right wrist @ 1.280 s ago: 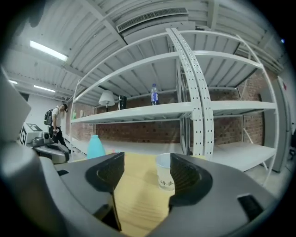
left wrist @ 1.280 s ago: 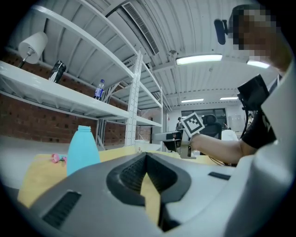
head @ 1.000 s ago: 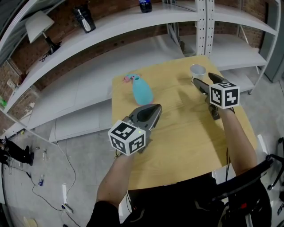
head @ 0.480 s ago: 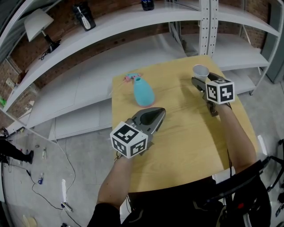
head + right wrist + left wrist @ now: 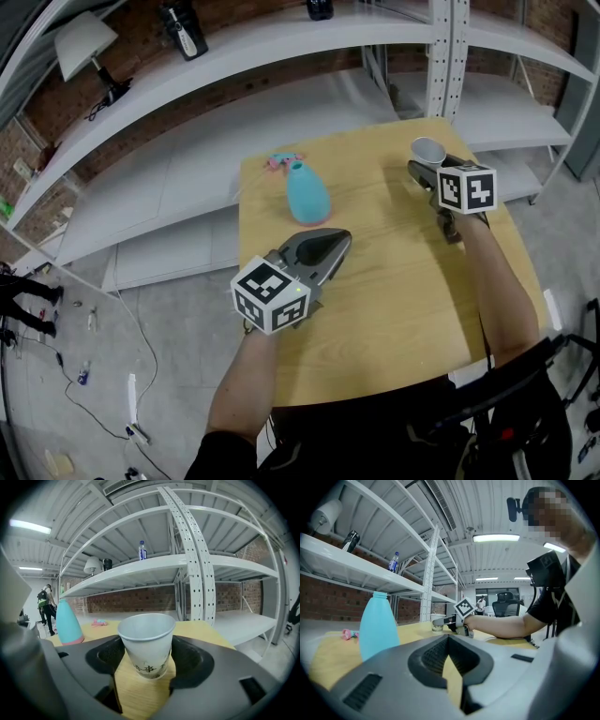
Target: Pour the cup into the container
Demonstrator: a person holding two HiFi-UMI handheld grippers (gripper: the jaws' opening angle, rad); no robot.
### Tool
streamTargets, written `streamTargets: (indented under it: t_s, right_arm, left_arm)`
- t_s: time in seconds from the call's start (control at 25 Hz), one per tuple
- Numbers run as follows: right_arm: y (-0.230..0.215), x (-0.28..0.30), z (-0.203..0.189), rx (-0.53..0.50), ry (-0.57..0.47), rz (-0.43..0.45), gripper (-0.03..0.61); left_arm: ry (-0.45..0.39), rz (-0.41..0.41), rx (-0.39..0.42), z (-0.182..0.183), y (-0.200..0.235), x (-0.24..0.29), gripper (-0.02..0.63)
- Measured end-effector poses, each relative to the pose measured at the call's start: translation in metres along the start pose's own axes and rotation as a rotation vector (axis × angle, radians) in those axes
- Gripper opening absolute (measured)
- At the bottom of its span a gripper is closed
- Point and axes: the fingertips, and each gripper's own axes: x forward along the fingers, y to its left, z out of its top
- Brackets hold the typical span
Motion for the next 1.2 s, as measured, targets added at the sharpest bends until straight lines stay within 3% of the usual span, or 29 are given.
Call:
streamTargets:
  t_s: [0.44, 0.8, 1.2]
  right_arm:
    - [0.035, -0.007, 0.014, -0.087, -0.015, 0.079, 0.305]
    - [0.102, -0.029, 0.057, -0.266, -0.073, 0.162, 0.304]
    - [0.159, -0.034, 0.078, -0.464, -0.063, 0.189, 0.304]
  left_arm:
    - [-0.001, -0.035, 0.005, 0.000, -0.002, -0.005, -0.008]
    - [0.001, -0.039, 0.006, -0.003, -0.002, -0.010, -0.008]
    - [-0.001, -0.073, 0.010, -0.004, -0.009, -0.018, -0.008]
